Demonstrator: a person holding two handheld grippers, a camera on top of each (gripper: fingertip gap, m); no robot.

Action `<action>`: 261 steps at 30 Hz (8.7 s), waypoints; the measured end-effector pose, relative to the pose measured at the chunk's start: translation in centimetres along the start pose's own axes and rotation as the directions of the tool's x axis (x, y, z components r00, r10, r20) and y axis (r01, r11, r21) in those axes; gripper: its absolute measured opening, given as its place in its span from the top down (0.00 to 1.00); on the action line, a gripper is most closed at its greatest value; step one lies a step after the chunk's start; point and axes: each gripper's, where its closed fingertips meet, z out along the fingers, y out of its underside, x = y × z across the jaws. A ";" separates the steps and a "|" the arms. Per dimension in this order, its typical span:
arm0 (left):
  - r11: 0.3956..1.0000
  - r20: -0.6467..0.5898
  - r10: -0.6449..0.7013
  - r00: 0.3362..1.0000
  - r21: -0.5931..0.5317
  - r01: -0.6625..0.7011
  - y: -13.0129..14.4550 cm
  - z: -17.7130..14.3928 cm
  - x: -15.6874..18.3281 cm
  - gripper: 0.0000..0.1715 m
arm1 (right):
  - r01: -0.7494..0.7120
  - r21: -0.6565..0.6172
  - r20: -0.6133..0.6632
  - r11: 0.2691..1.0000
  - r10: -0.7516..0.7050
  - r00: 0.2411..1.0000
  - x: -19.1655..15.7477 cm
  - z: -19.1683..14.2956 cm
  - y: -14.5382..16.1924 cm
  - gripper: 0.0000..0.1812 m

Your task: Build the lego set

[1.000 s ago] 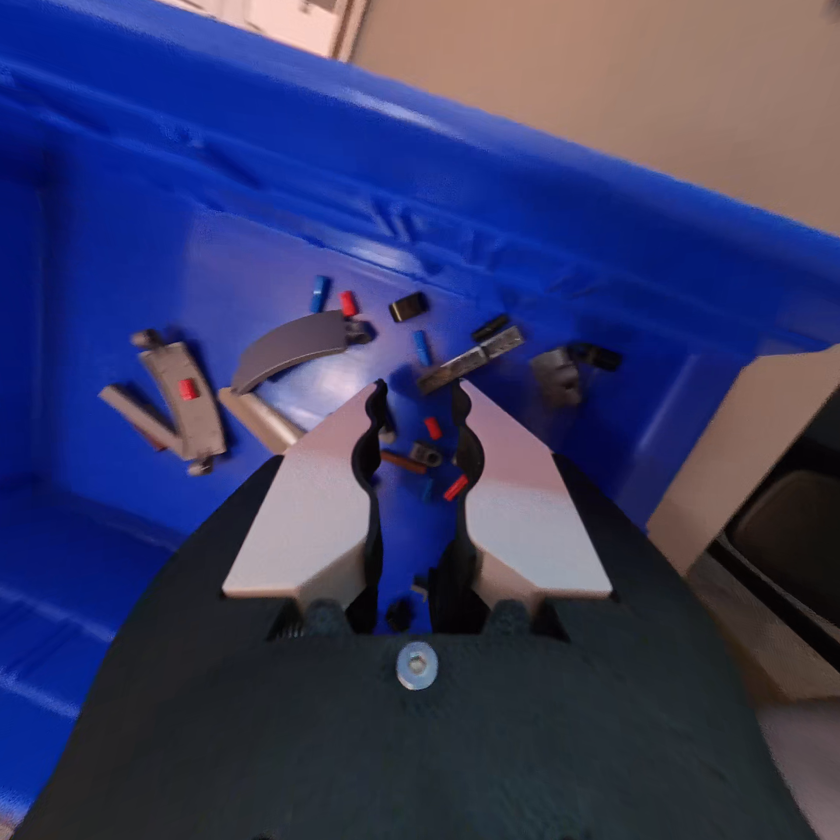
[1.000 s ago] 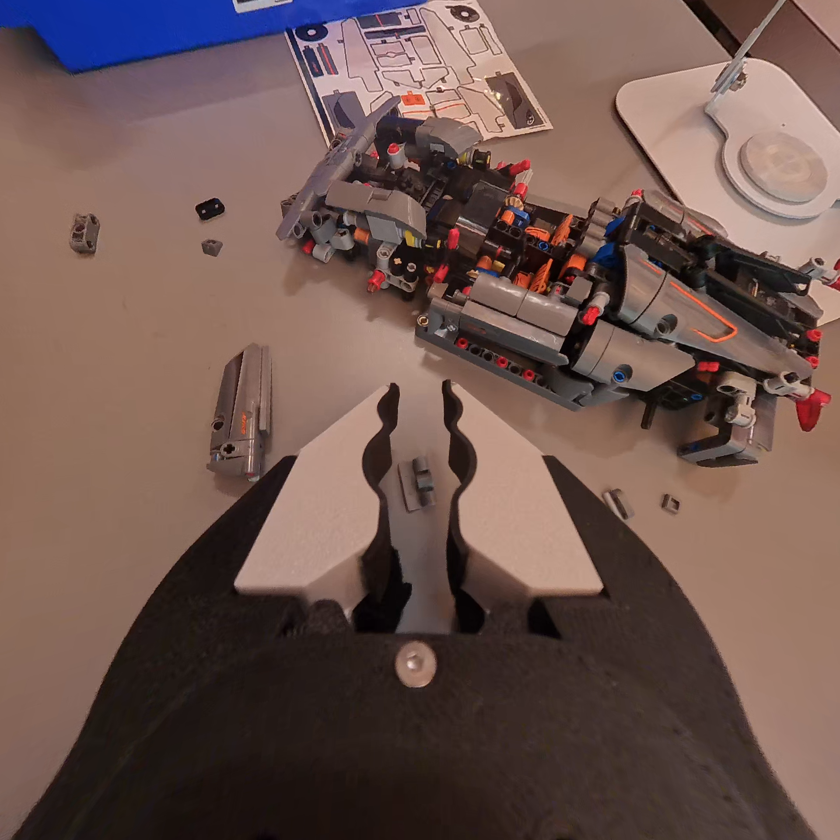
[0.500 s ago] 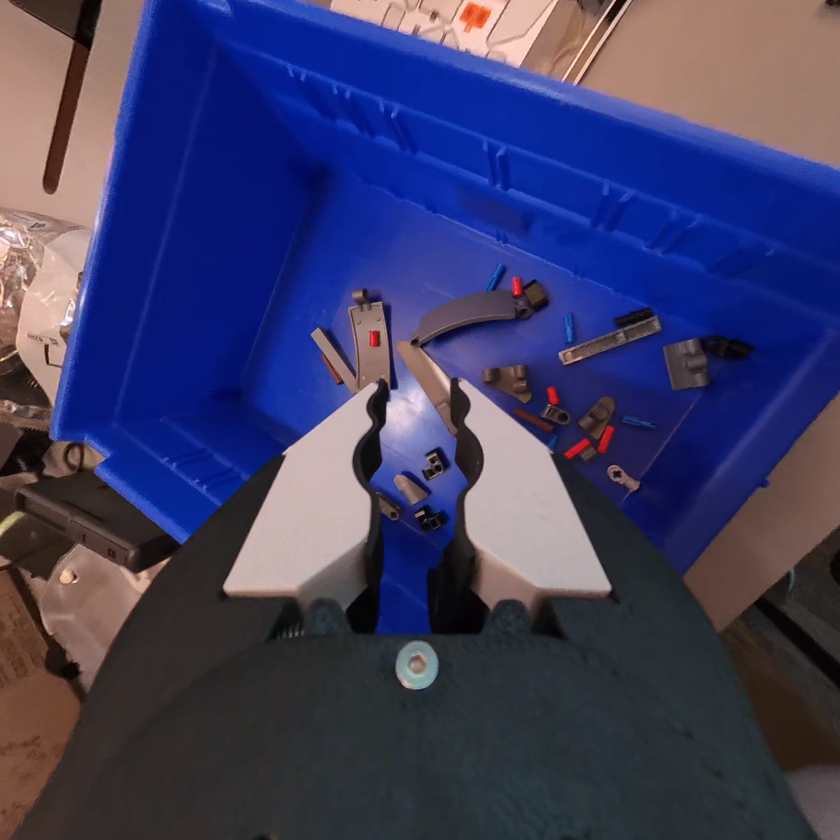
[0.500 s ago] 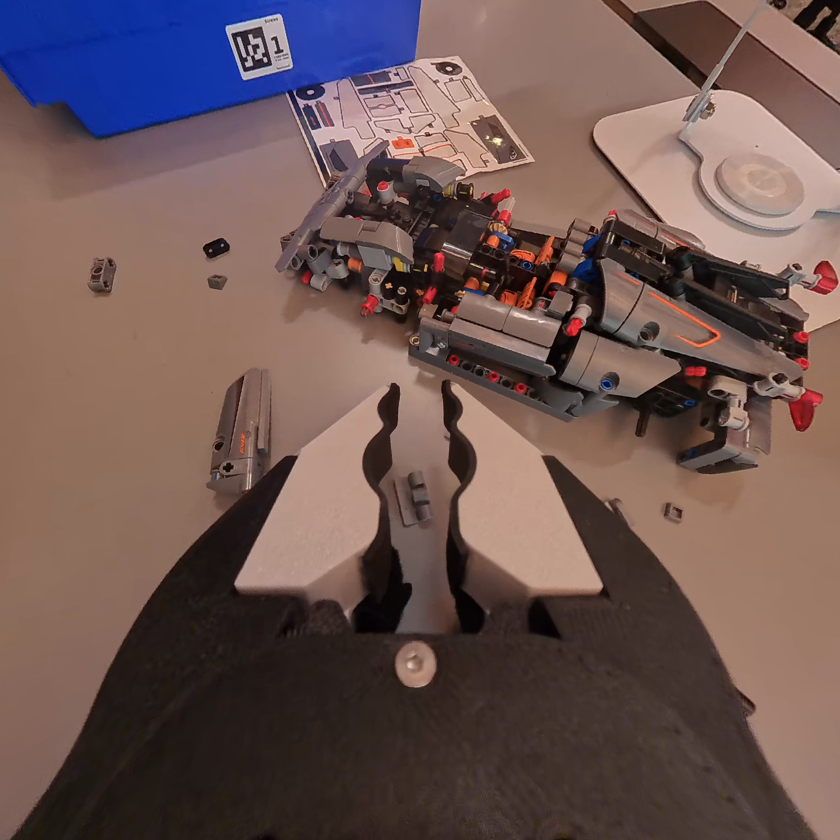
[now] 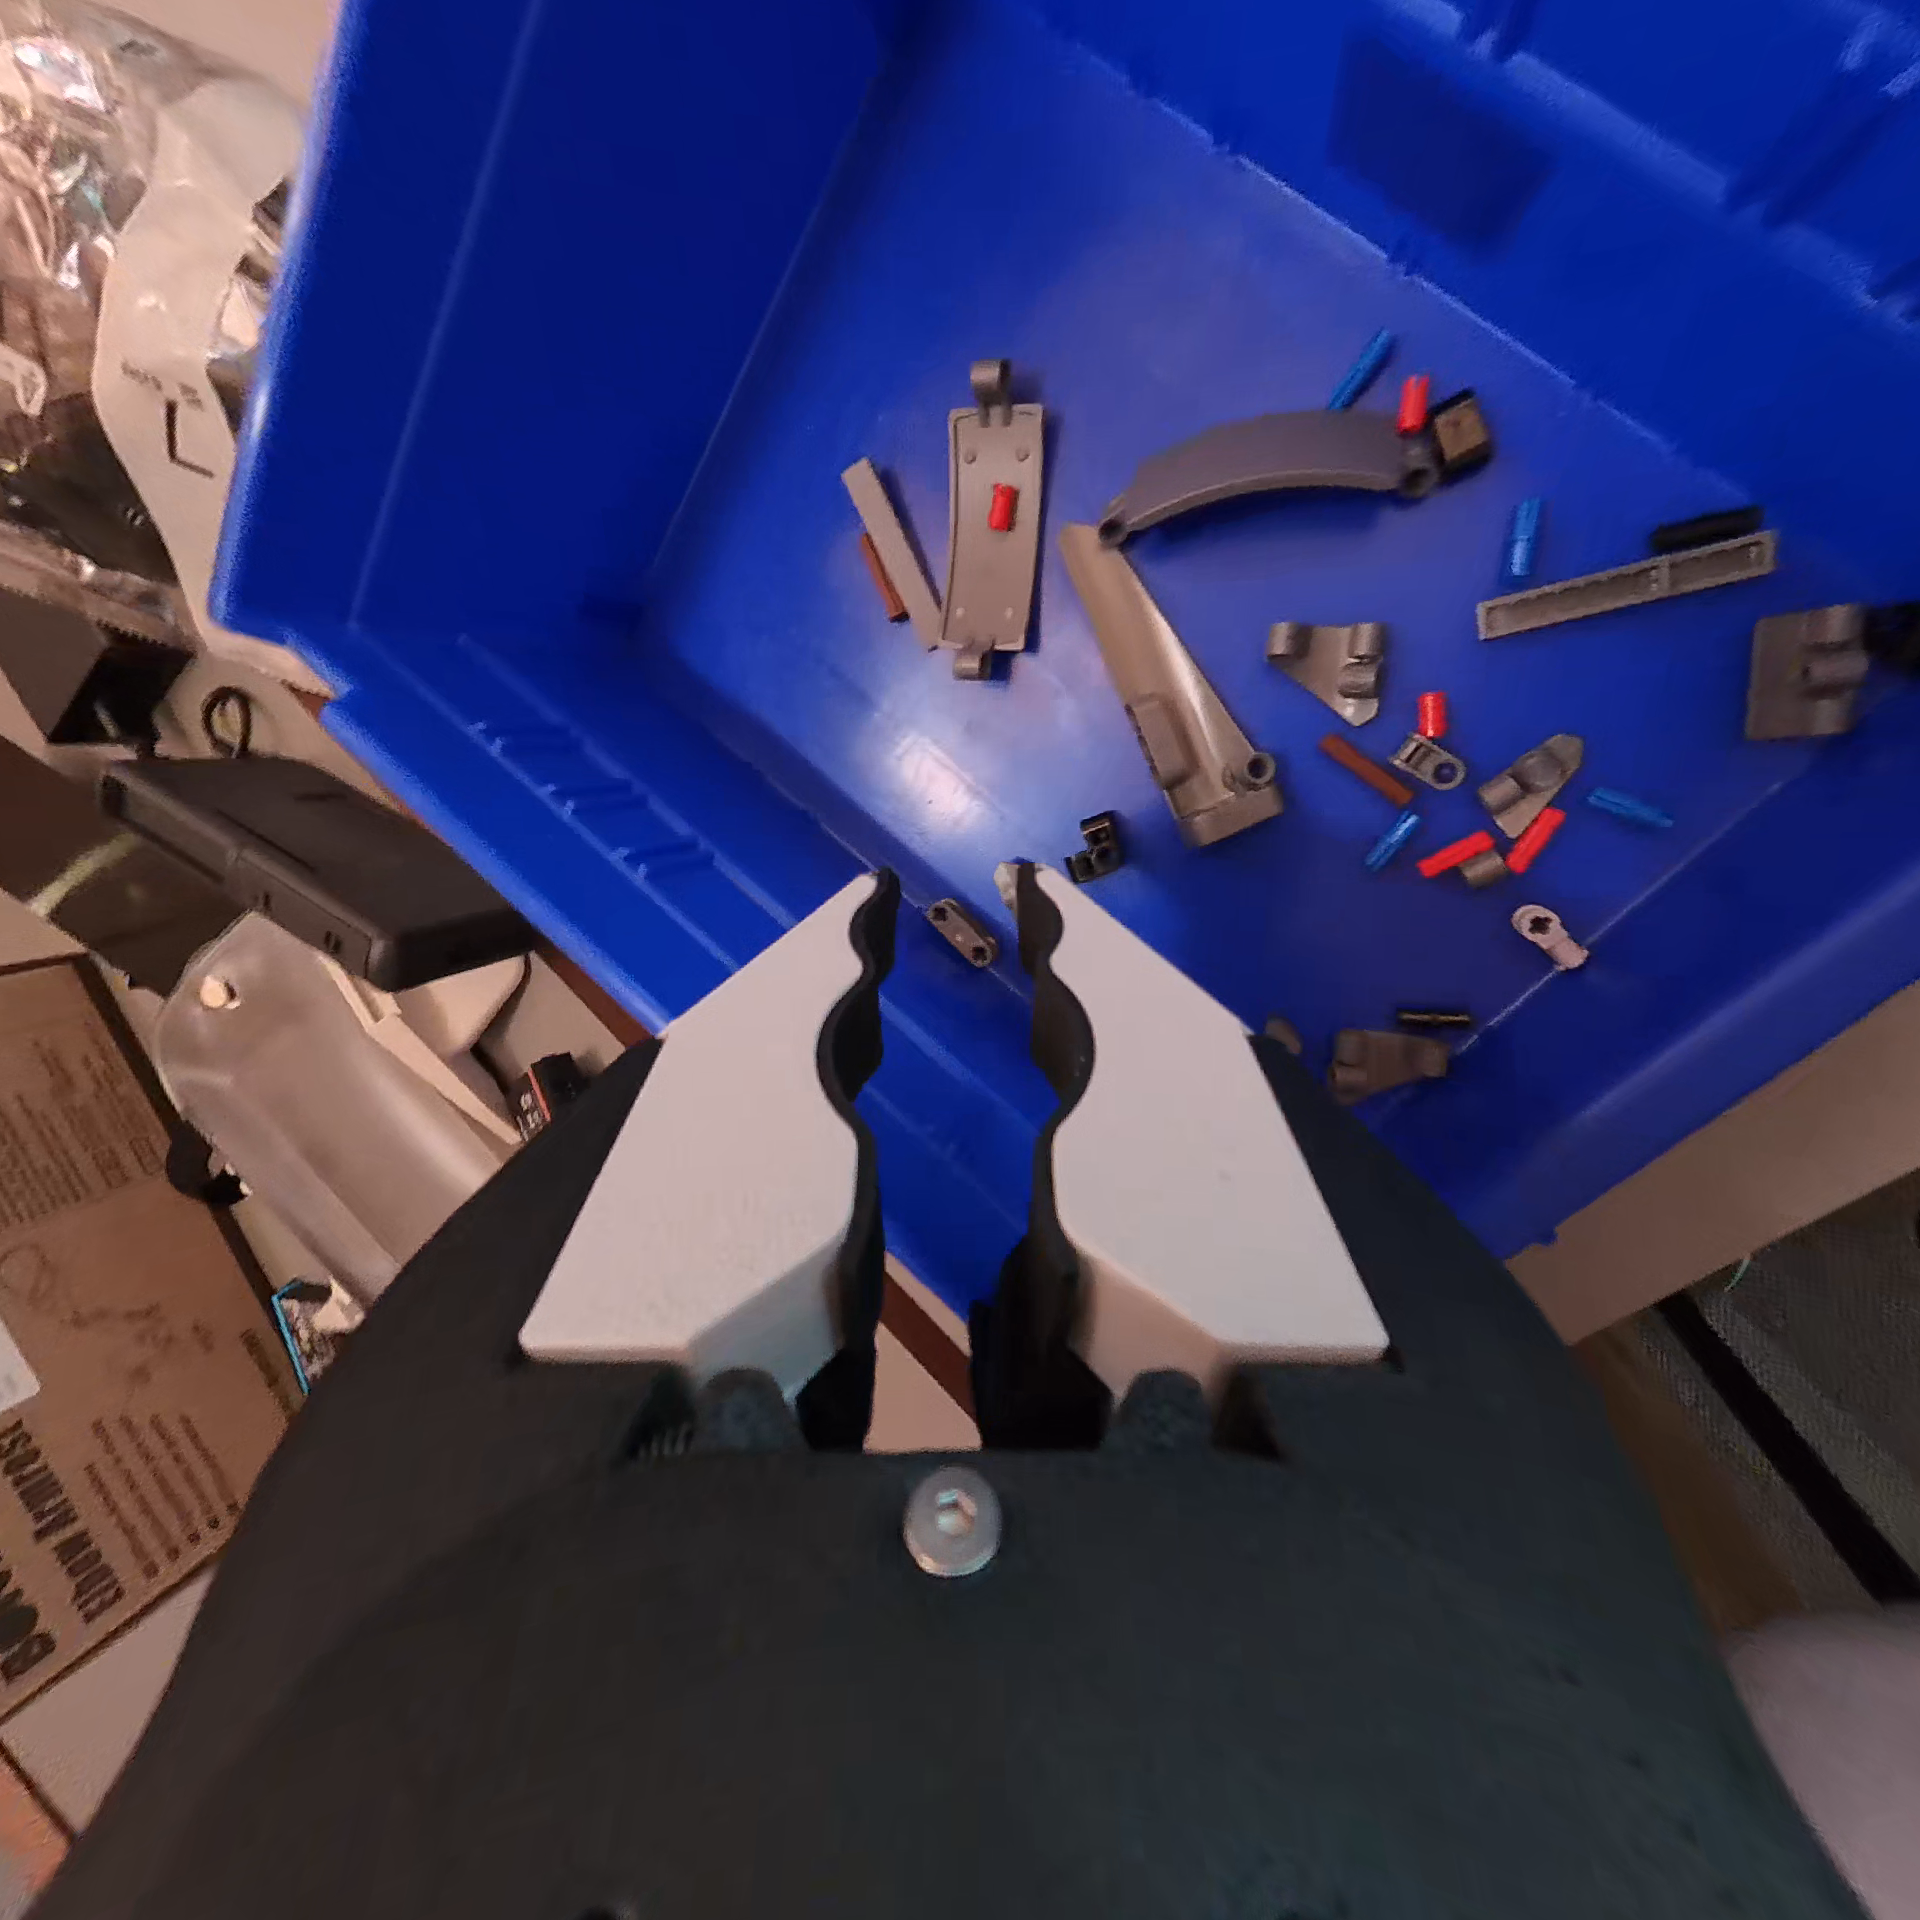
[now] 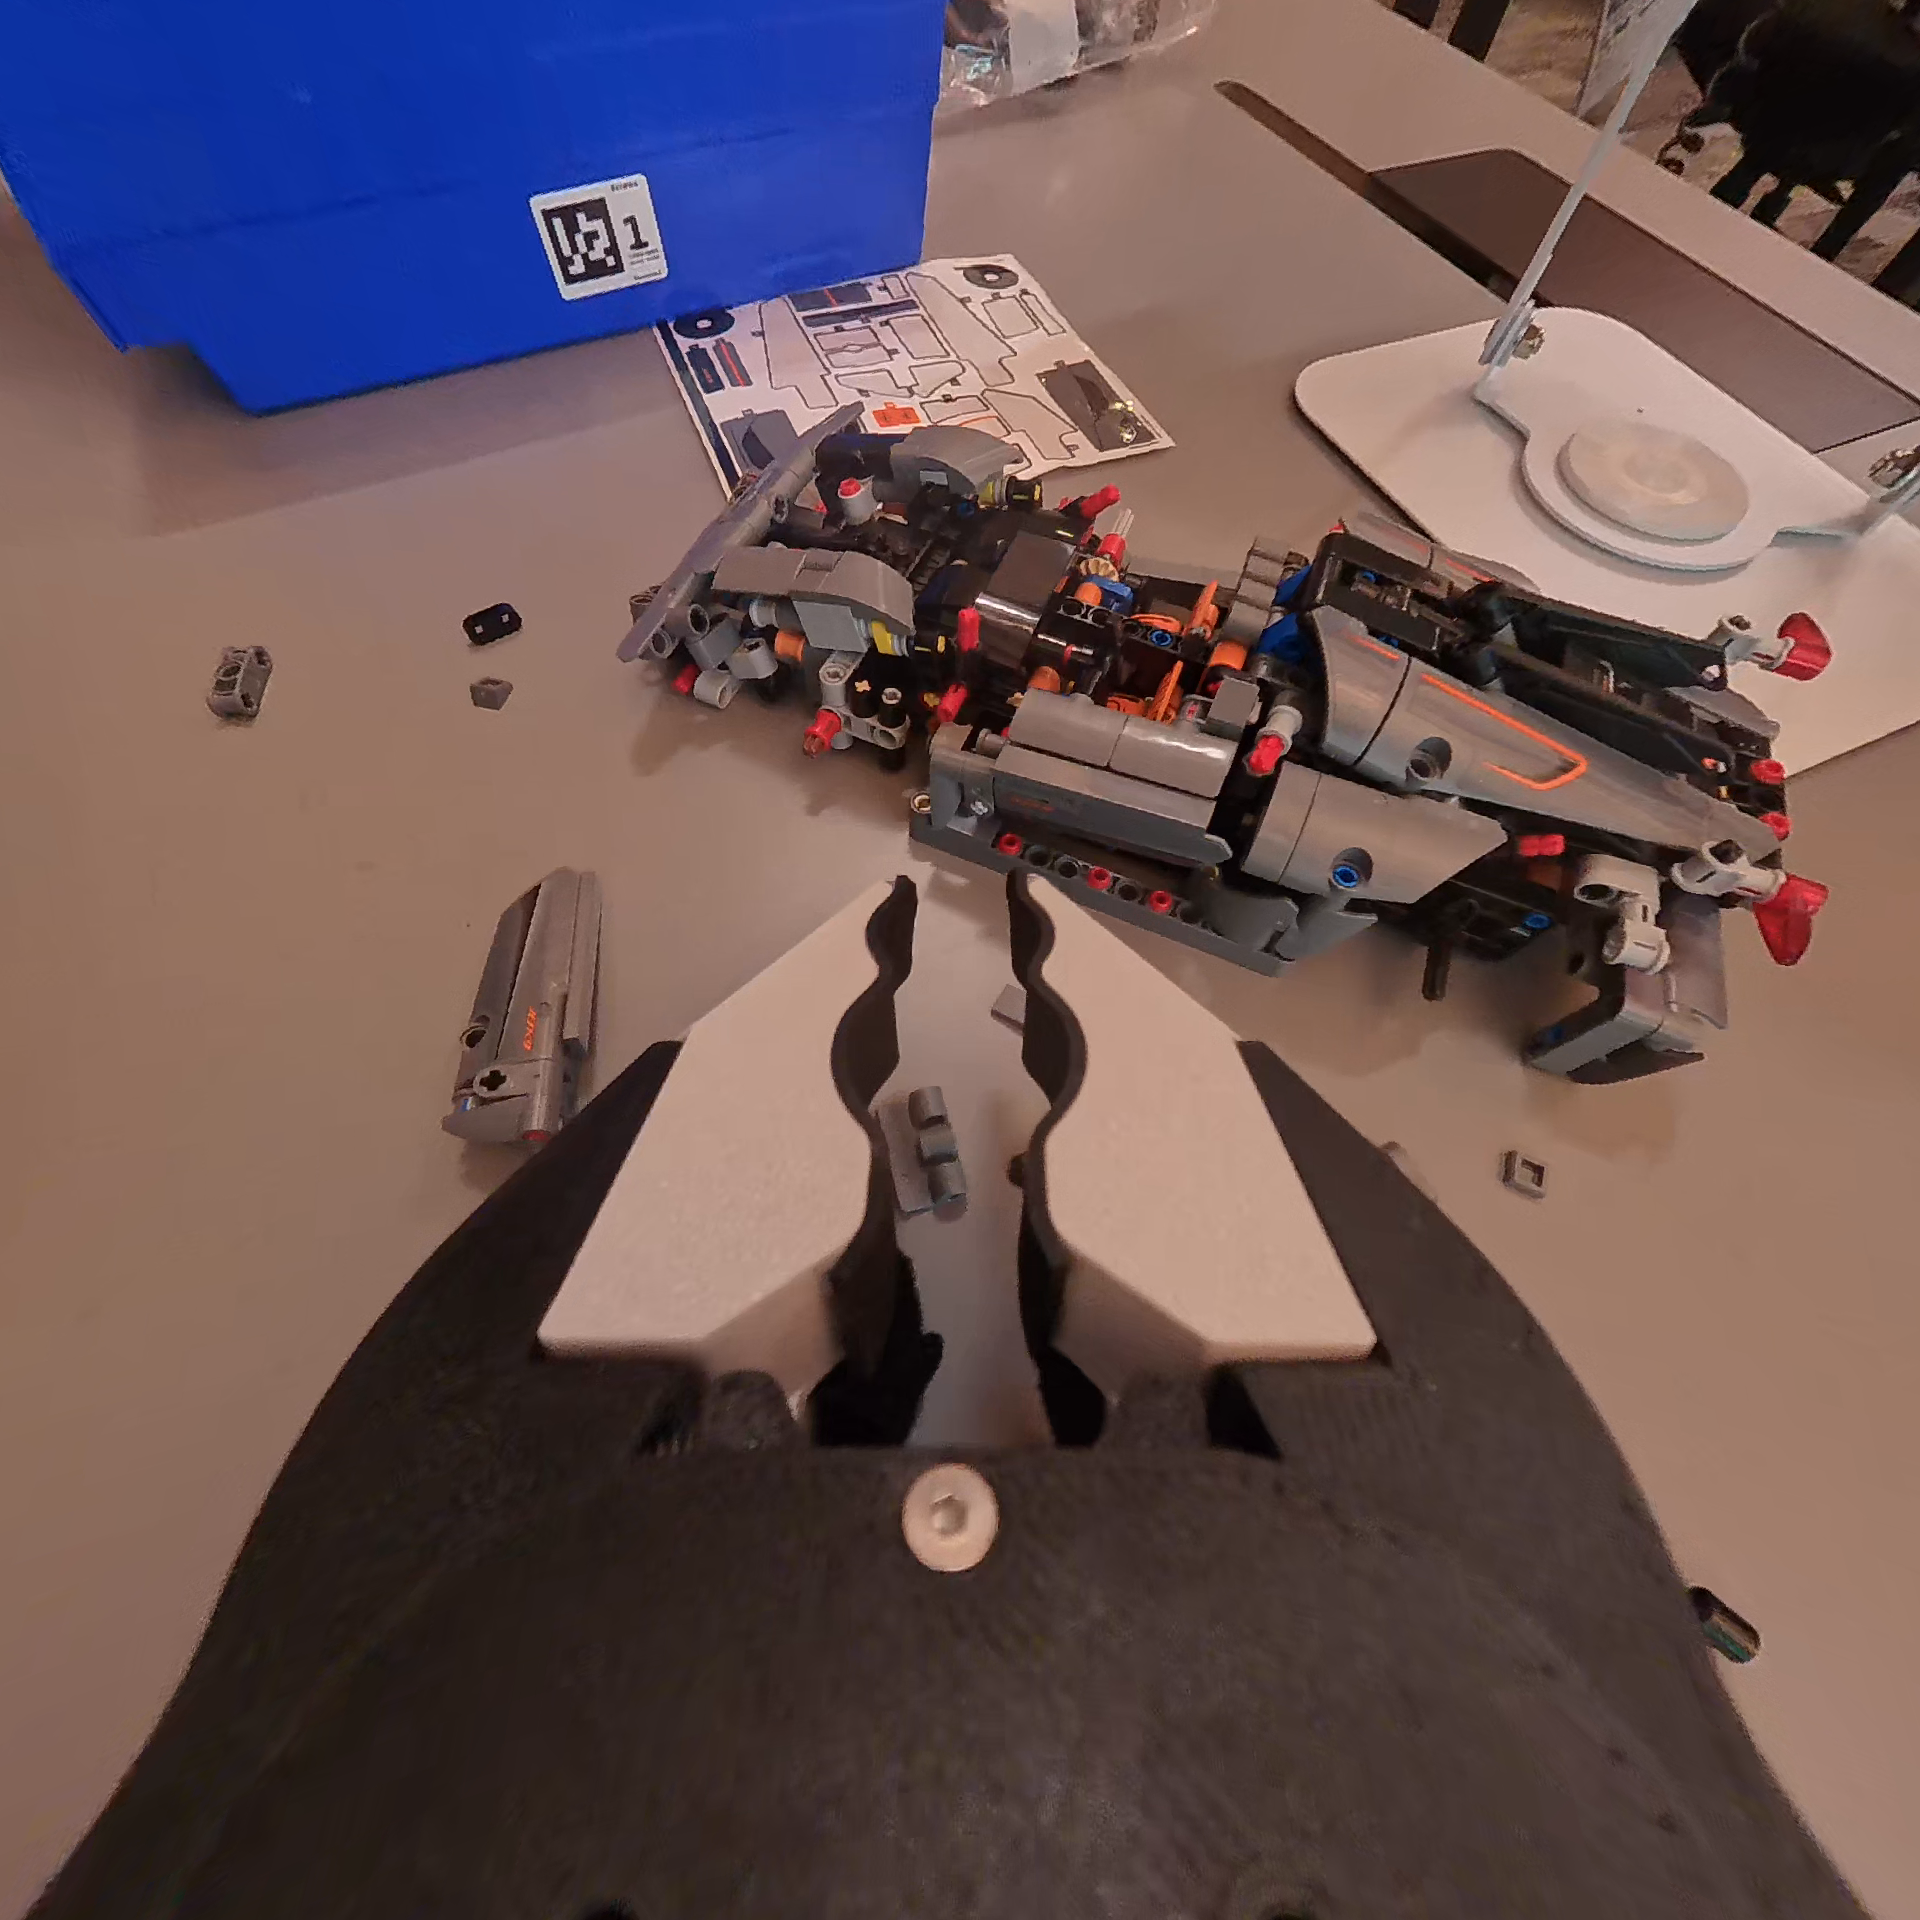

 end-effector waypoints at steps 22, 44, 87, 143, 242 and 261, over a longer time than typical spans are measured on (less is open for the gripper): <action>0.994 0.018 0.022 1.000 -0.110 -0.020 1.5 0.4 -0.6 0.88 | 0.002 0.030 0.008 1.000 -0.002 1.000 0.0 0.2 0.5 0.91; 0.978 0.149 -0.202 0.968 0.075 0.193 4.6 -4.2 0.1 0.83 | 0.015 0.036 0.004 0.999 -0.015 1.000 -0.1 0.1 0.5 0.91; 0.936 -0.042 0.236 0.971 -0.258 -0.239 1.5 5.2 5.9 0.91 | 0.039 0.017 -0.001 0.999 -0.039 0.999 -0.3 0.4 0.8 0.90; 0.947 -0.011 0.322 0.947 0.017 -0.321 -7.3 7.5 3.9 1.00 | 0.025 -0.017 0.024 1.000 -0.025 0.999 -0.4 0.7 1.2 0.90; 0.977 -0.321 0.180 0.930 0.164 -0.133 -4.0 1.4 12.1 0.78 | 0.012 -0.087 0.035 0.996 -0.009 0.999 -0.4 1.5 2.1 0.88; 0.965 -0.353 0.017 0.936 0.249 0.076 -5.1 1.6 10.7 0.97 | 0.028 -0.050 0.032 0.998 -0.027 0.999 -0.5 1.1 1.6 0.88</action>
